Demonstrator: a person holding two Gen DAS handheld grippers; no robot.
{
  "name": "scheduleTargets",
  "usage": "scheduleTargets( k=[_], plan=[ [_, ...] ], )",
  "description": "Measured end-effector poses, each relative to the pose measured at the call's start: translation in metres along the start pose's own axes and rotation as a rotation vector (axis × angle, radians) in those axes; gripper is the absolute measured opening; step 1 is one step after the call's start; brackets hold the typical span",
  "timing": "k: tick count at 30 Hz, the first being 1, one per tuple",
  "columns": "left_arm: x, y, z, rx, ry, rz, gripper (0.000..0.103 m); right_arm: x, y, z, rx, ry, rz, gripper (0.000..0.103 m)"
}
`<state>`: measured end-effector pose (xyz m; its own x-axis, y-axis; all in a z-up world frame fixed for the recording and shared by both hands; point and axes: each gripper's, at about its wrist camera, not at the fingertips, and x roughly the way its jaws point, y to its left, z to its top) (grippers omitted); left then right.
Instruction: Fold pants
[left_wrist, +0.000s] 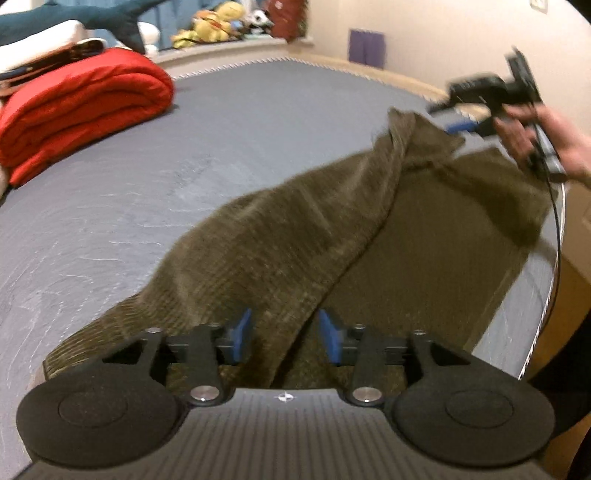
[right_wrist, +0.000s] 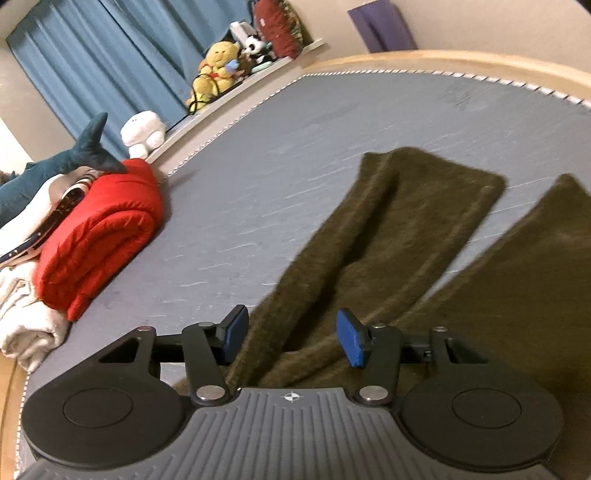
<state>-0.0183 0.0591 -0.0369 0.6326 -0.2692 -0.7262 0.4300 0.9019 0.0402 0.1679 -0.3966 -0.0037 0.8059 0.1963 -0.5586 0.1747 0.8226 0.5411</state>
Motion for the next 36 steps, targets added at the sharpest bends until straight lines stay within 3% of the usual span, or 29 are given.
scheduleTargets(
  k=[4, 8, 15, 16, 17, 18, 20, 21, 23, 28, 31, 34, 36],
  plan=[
    [0.020, -0.003, -0.006, 0.068, 0.059, 0.017, 0.058, 0.034, 0.007, -0.001, 0.007, 0.051, -0.006, 0.057],
    [0.033, 0.005, -0.008, 0.067, 0.084, 0.035, 0.058, 0.064, 0.015, -0.010, -0.006, 0.099, -0.029, 0.059],
    [0.053, 0.005, -0.007, 0.121, 0.129, 0.077, 0.057, 0.091, 0.024, -0.016, -0.052, 0.128, -0.059, 0.062],
    [0.055, 0.005, -0.007, 0.128, 0.136, 0.086, 0.053, 0.094, 0.026, -0.017, -0.059, 0.127, -0.070, 0.062],
    [0.057, 0.005, -0.007, 0.135, 0.142, 0.102, 0.033, 0.096, 0.027, -0.017, -0.068, 0.123, -0.086, 0.059],
    [0.057, 0.005, -0.006, 0.141, 0.147, 0.120, 0.019, 0.096, 0.029, -0.018, -0.081, 0.112, -0.102, 0.044],
    [0.057, 0.011, -0.006, 0.120, 0.127, 0.107, 0.010, 0.094, 0.030, -0.016, -0.089, 0.096, -0.108, 0.025],
    [0.055, 0.015, -0.006, 0.103, 0.119, 0.102, 0.009, 0.089, 0.030, -0.014, -0.088, 0.086, -0.102, 0.017],
    [0.048, 0.018, -0.004, 0.098, 0.099, 0.110, 0.009, 0.073, 0.030, -0.009, -0.101, 0.050, -0.088, 0.014],
    [-0.001, 0.023, 0.000, 0.093, -0.026, 0.073, 0.008, -0.003, 0.031, 0.004, -0.137, -0.037, -0.012, 0.013],
    [-0.035, 0.020, -0.010, 0.140, -0.075, 0.029, 0.008, -0.065, 0.032, -0.006, -0.219, -0.074, -0.002, 0.013],
    [-0.045, 0.013, -0.029, 0.215, -0.031, -0.009, 0.008, -0.113, 0.020, -0.036, -0.318, -0.024, -0.027, 0.013],
    [-0.036, 0.007, -0.044, 0.292, 0.054, -0.040, 0.012, -0.123, 0.001, -0.058, -0.354, 0.096, -0.045, 0.019]
  ],
)
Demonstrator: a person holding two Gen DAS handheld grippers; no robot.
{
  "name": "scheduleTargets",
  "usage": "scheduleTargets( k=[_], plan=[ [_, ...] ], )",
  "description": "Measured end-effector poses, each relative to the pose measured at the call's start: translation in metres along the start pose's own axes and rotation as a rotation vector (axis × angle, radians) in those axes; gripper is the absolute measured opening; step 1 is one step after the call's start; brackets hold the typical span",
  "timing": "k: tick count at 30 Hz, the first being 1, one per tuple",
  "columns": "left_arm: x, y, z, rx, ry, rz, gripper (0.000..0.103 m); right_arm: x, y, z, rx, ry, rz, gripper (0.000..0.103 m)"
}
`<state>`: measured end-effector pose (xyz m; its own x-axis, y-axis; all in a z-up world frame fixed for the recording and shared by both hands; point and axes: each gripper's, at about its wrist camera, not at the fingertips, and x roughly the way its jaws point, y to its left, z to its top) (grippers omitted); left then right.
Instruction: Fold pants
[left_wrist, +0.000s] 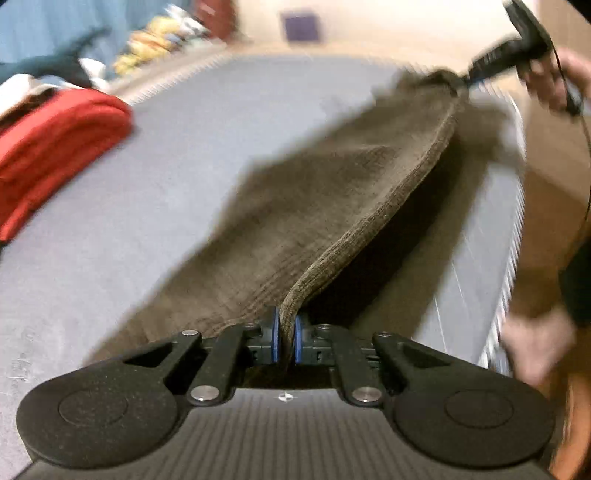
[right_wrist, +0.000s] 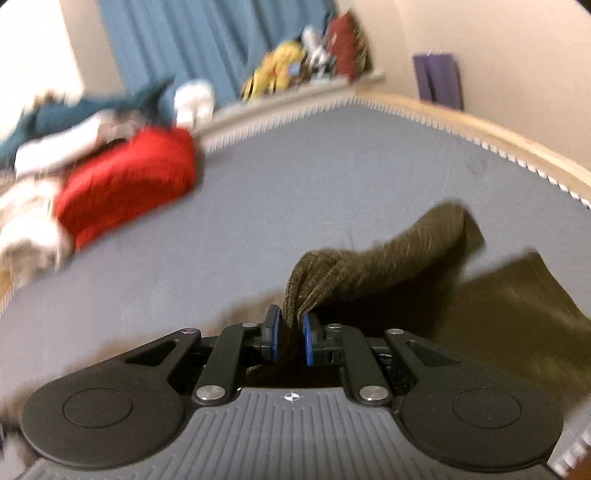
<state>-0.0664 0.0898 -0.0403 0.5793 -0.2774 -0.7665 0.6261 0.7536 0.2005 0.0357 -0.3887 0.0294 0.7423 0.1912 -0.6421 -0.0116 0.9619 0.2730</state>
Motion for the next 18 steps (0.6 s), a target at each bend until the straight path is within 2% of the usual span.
scheduleTargets(
  k=[2, 3, 4, 6, 9, 11, 14, 16, 18],
  plan=[
    [0.006, -0.006, -0.005, 0.039, 0.041, -0.020, 0.017, 0.004, -0.015, -0.020, -0.017, 0.138, 0.026, 0.023],
    [0.005, -0.006, -0.005, 0.035, 0.036, -0.029, 0.020, 0.005, -0.024, -0.026, -0.014, 0.167, 0.025, 0.028],
    [0.003, -0.003, -0.003, 0.016, 0.017, -0.038, 0.023, 0.001, -0.033, -0.027, -0.001, 0.144, -0.005, 0.030],
    [-0.005, 0.007, 0.005, -0.049, -0.042, -0.061, 0.044, -0.010, -0.050, -0.019, 0.046, 0.060, -0.055, 0.044],
    [-0.017, 0.022, 0.015, -0.177, -0.124, -0.079, 0.048, -0.023, -0.073, 0.002, 0.136, -0.095, -0.077, 0.055],
    [-0.016, 0.035, 0.020, -0.271, -0.144, -0.043, 0.052, -0.014, -0.082, 0.010, 0.161, -0.146, -0.114, 0.060],
    [-0.008, 0.052, 0.025, -0.395, -0.125, 0.035, 0.053, 0.021, -0.088, 0.012, 0.170, -0.097, -0.144, 0.061],
    [-0.005, 0.064, 0.022, -0.454, -0.109, 0.084, 0.053, 0.049, -0.079, 0.011, 0.117, -0.047, -0.164, 0.062],
    [0.000, 0.076, 0.017, -0.508, -0.096, 0.122, 0.053, 0.079, -0.064, 0.014, 0.033, -0.012, -0.210, 0.069]
  ],
)
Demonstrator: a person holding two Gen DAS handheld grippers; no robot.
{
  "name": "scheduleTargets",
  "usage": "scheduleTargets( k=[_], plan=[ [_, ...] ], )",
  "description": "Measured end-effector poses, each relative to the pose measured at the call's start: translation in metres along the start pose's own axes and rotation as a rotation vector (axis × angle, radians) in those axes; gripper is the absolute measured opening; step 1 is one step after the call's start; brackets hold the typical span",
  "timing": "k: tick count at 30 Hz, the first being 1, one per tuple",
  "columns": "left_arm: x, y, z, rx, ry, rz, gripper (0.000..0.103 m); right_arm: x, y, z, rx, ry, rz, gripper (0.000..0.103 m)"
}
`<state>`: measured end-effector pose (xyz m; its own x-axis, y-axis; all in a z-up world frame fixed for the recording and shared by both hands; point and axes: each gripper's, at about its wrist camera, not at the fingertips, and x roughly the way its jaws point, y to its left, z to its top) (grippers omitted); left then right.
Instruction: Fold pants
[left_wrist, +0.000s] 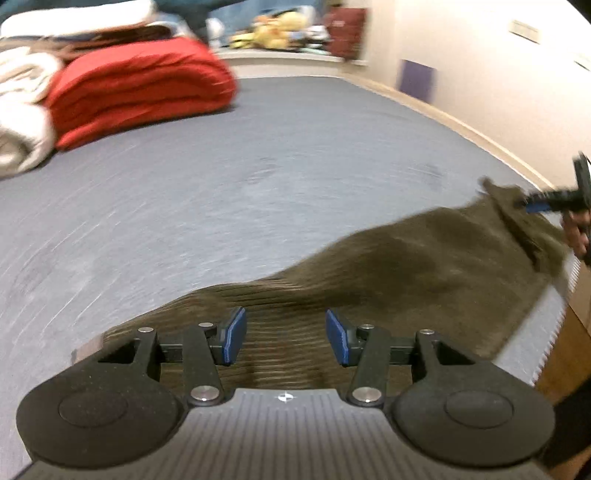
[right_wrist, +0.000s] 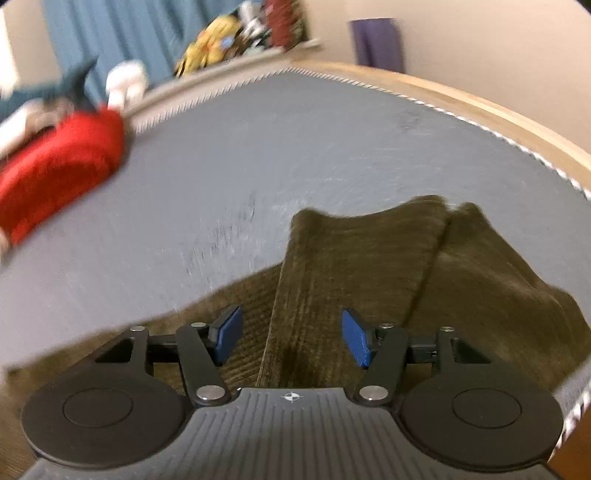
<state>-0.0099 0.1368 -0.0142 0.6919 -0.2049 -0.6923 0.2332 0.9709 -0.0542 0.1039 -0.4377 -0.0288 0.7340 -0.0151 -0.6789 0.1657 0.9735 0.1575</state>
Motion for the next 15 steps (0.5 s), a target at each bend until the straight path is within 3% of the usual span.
scheduleTargets(
  k=[5, 7, 9, 10, 12, 15],
  plan=[
    [0.000, 0.022, 0.003, -0.077, -0.001, 0.068, 0.053, 0.038, 0.027, 0.003, -0.146, 0.026, -0.125, 0.071],
    [0.001, 0.025, 0.007, -0.098, -0.008, 0.082, 0.053, 0.051, 0.027, 0.001, -0.175, 0.045, -0.183, 0.067],
    [-0.004, 0.030, 0.009, -0.106, -0.022, 0.110, 0.053, 0.057, 0.024, 0.002, -0.172, 0.087, -0.211, 0.043],
    [-0.005, 0.027, 0.014, -0.100, -0.033, 0.124, 0.053, 0.058, 0.020, 0.004, -0.153, 0.097, -0.205, 0.037],
    [-0.008, 0.019, 0.022, -0.094, -0.054, 0.114, 0.053, 0.050, 0.011, 0.009, -0.109, 0.084, -0.186, 0.008],
    [-0.014, -0.001, 0.033, -0.088, -0.094, 0.080, 0.053, 0.017, -0.017, 0.019, 0.021, -0.028, -0.191, 0.007]
  ],
)
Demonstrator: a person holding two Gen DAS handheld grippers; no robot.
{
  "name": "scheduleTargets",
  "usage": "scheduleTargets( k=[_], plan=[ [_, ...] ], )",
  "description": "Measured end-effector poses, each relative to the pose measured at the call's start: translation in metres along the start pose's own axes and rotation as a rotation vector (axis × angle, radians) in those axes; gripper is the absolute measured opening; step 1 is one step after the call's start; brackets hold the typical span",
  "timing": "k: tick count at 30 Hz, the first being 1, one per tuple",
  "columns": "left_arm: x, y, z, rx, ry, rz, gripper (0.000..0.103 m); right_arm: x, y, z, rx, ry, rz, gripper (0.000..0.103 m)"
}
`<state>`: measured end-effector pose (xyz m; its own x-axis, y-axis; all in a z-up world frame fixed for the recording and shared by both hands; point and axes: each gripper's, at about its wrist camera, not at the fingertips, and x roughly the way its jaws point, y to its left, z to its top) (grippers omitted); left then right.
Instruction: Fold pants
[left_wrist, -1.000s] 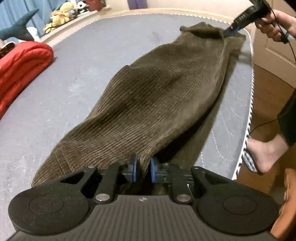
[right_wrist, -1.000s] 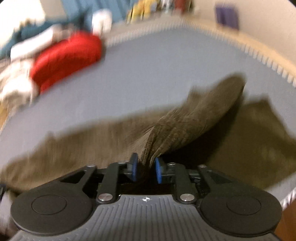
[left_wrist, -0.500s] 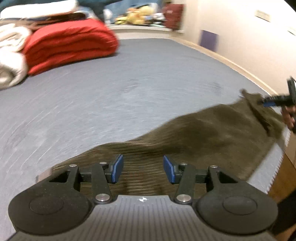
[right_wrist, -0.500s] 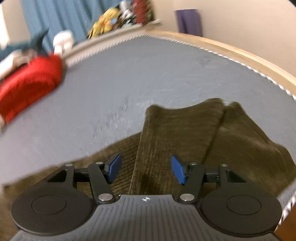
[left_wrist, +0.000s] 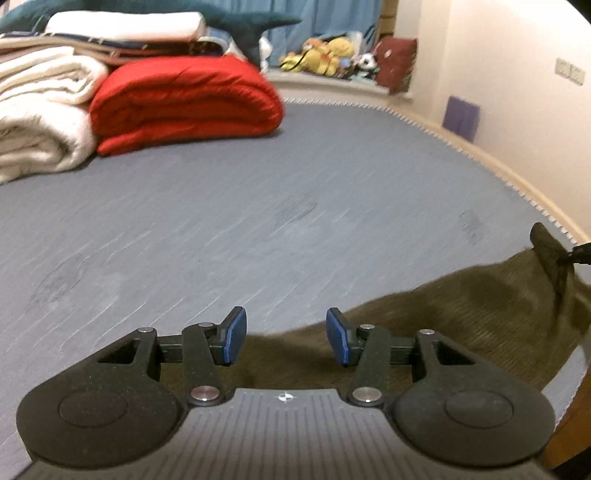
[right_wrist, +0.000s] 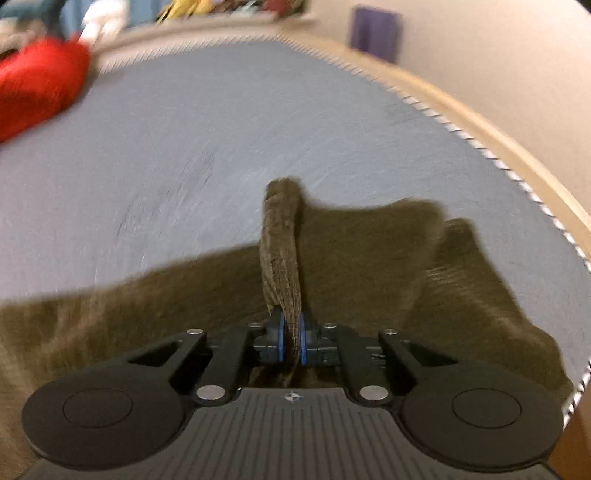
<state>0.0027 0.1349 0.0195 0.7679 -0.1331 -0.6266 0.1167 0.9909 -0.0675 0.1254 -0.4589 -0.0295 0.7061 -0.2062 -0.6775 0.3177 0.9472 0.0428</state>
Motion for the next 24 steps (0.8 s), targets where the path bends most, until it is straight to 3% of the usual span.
scheduleTargets(
  k=[4, 7, 10, 12, 17, 19, 20, 21, 24],
  plan=[
    [-0.009, -0.022, 0.007, 0.025, -0.032, -0.054, 0.053, -0.061, -0.065, -0.004, 0.253, -0.124, 0.001, 0.007],
    [-0.009, -0.035, 0.008, 0.048, -0.028, -0.073, 0.053, -0.072, -0.095, -0.036, 0.325, -0.052, -0.020, 0.009],
    [-0.005, -0.041, 0.008, 0.052, -0.016, -0.080, 0.053, -0.045, -0.127, -0.065, 0.421, 0.108, 0.026, 0.024],
    [-0.003, -0.044, 0.007, 0.052, -0.011, -0.080, 0.054, -0.033, -0.145, -0.073, 0.476, 0.131, 0.039, 0.061],
    [0.005, -0.049, 0.001, 0.064, 0.010, -0.047, 0.055, -0.017, -0.185, -0.069, 0.681, 0.068, 0.074, 0.065],
    [0.008, -0.046, -0.002, 0.060, 0.020, -0.031, 0.055, -0.011, -0.193, -0.069, 0.742, 0.058, 0.060, 0.061],
    [0.009, -0.044, -0.003, 0.057, 0.024, -0.023, 0.055, -0.006, -0.192, -0.067, 0.747, 0.057, 0.031, 0.045],
    [0.010, -0.042, -0.005, 0.054, 0.027, -0.013, 0.055, -0.002, -0.194, -0.066, 0.752, 0.056, -0.005, 0.012],
    [0.011, -0.033, -0.007, 0.041, 0.035, 0.009, 0.055, -0.020, -0.195, -0.061, 0.799, -0.008, -0.079, 0.006]
  ],
)
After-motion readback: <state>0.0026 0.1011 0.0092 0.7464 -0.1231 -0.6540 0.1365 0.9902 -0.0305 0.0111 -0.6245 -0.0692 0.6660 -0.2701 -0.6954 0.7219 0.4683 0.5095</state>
